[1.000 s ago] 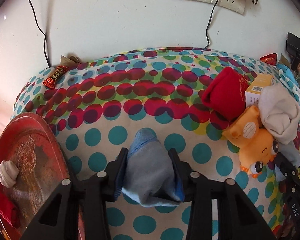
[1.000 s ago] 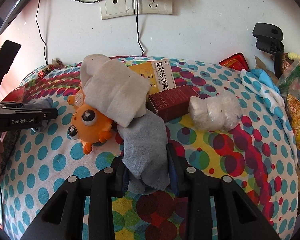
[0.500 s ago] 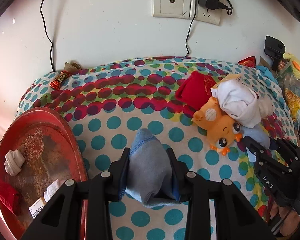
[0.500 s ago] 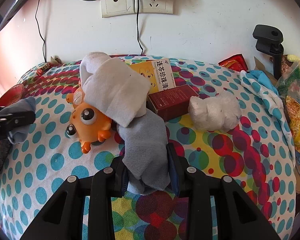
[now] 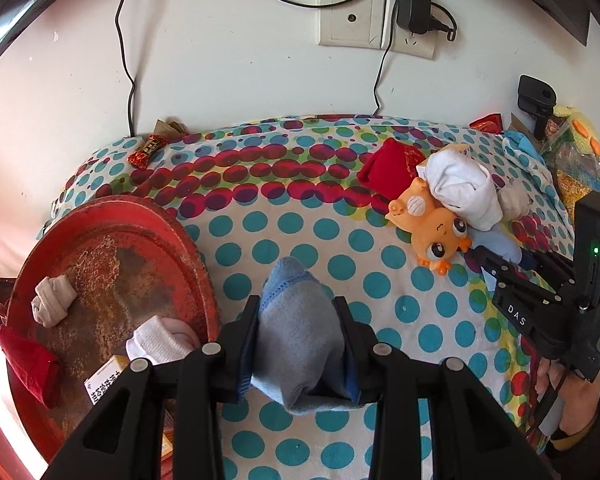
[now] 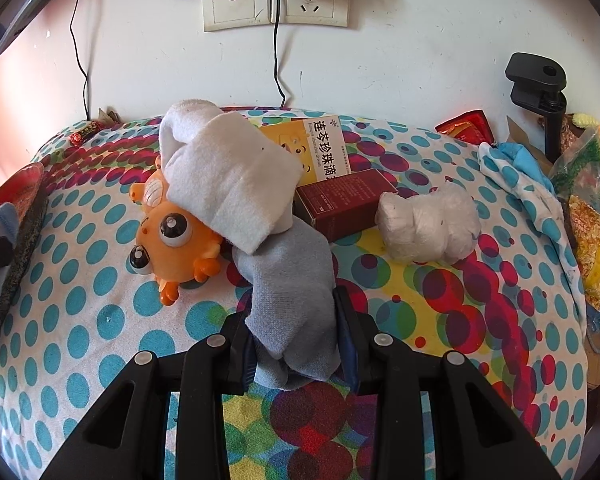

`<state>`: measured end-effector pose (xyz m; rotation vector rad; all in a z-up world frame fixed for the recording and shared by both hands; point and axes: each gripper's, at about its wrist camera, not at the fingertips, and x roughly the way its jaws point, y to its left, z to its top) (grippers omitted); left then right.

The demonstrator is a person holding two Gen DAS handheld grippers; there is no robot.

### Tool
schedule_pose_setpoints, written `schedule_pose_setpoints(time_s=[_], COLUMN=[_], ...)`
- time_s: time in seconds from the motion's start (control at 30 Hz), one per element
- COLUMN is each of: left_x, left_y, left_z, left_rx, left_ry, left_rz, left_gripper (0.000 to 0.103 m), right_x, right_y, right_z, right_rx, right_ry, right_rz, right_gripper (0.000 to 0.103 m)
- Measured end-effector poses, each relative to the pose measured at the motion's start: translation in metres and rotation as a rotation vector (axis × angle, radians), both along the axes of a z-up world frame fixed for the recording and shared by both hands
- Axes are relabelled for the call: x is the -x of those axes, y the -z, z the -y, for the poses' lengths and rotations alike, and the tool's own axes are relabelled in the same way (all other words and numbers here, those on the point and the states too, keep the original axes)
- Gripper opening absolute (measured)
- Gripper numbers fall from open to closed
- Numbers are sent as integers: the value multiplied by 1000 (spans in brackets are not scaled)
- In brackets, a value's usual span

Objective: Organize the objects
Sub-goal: 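Carry the light blue sock with the left gripper over the red tray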

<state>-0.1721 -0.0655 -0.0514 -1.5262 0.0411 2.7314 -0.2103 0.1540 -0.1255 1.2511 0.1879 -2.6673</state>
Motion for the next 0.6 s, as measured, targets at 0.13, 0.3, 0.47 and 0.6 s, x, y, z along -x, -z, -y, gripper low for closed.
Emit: schedule_pose_setpoints(time_s=[0.13,0.3,0.47,0.6], left_x=[-9,-18,-28,-36], left_y=[-7,-12,-17,-18], left_z=[16,42,69,94], left_rx=[-8,-8,10,11], left_ry=[-25,-63,-105,-141], left_rz=[-5,-6,-17,-15], left_gripper=[35,35,35,35], right_x=[0,0,0,0], right_y=[0,1,1,1], right_z=[1,2,3,5], right_rx=[-12,-20,-32,-44], right_ry=[1,1,0,0], right_rz=[-1,-1,-2,-3], right_gripper=[31,31,31,32])
